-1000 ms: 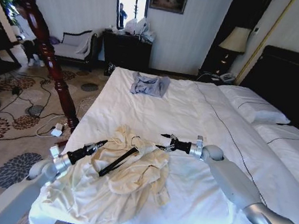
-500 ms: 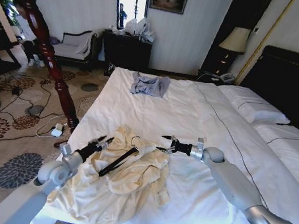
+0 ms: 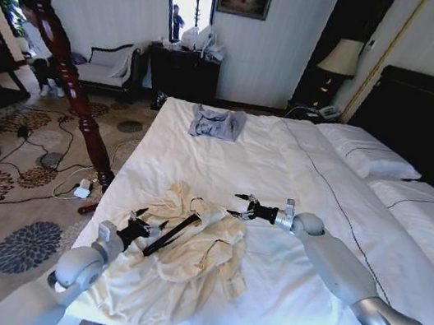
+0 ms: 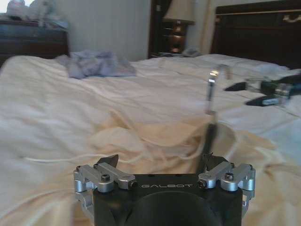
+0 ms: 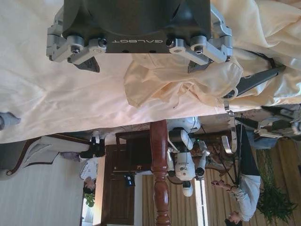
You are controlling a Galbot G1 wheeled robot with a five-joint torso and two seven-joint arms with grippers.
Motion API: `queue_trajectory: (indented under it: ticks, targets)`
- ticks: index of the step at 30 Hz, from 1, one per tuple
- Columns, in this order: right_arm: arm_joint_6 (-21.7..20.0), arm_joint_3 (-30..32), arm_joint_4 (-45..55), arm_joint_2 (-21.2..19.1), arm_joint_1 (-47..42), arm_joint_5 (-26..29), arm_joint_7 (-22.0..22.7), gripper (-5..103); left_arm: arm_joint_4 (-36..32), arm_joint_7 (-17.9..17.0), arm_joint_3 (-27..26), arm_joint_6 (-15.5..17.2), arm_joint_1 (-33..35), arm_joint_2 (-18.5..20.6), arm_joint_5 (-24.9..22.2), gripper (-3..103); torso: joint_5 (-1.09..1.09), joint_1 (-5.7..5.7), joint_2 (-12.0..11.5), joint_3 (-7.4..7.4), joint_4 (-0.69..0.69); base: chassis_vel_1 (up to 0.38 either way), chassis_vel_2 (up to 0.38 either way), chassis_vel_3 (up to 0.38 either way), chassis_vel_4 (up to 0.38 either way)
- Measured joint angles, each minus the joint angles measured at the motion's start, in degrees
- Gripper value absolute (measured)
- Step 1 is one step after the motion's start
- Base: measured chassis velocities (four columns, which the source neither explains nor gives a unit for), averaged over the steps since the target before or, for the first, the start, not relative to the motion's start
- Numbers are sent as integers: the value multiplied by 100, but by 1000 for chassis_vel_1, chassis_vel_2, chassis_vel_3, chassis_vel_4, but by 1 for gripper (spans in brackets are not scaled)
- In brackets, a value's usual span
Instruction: Pick up the clothes from the bed and hang them on the clothes hanger.
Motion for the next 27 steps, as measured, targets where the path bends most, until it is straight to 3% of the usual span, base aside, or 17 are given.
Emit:
queue_trajectory:
  ticks: [4,10,15,16,19,21,26,27]
  targets:
    - [7,9,38,-30,-30,-13,53,100,161,208,319,-12,-236,28,34,100,1,0,0,0,0,0,0,0,0]
    - [30,10,50,-30,-33,-11,128,100,443,252,700,13,-640,-20,-61,102,1,0,0,0,-1,0,0,0,0]
    - [147,-1,30,1,-48,20,285,100,844,201,1101,8,-1041,-197,-76,84,1,0,-1,0,-1,0,0,0,0]
    - [147,-1,30,1,-48,20,285,100,844,201,1101,8,-1041,-197,-76,84,1,0,-1,0,-1,0,0,0,0]
    - [182,-5,1,7,-58,15,305,100,967,191,1194,7,-1143,-249,-160,67,1,0,-1,1,-1,0,0,0,0]
    - [192,-5,-8,8,-59,12,305,100,972,197,1204,5,-1150,-246,-173,67,1,0,-1,1,-1,0,0,0,0]
    - [263,-14,-85,29,-53,-8,306,100,946,280,1198,-16,-1135,-149,-200,40,1,0,-1,1,0,0,0,0,0]
    - [263,-14,-85,29,-53,-8,306,100,946,280,1198,-16,-1135,-149,-200,40,1,0,-1,1,0,0,0,0,0]
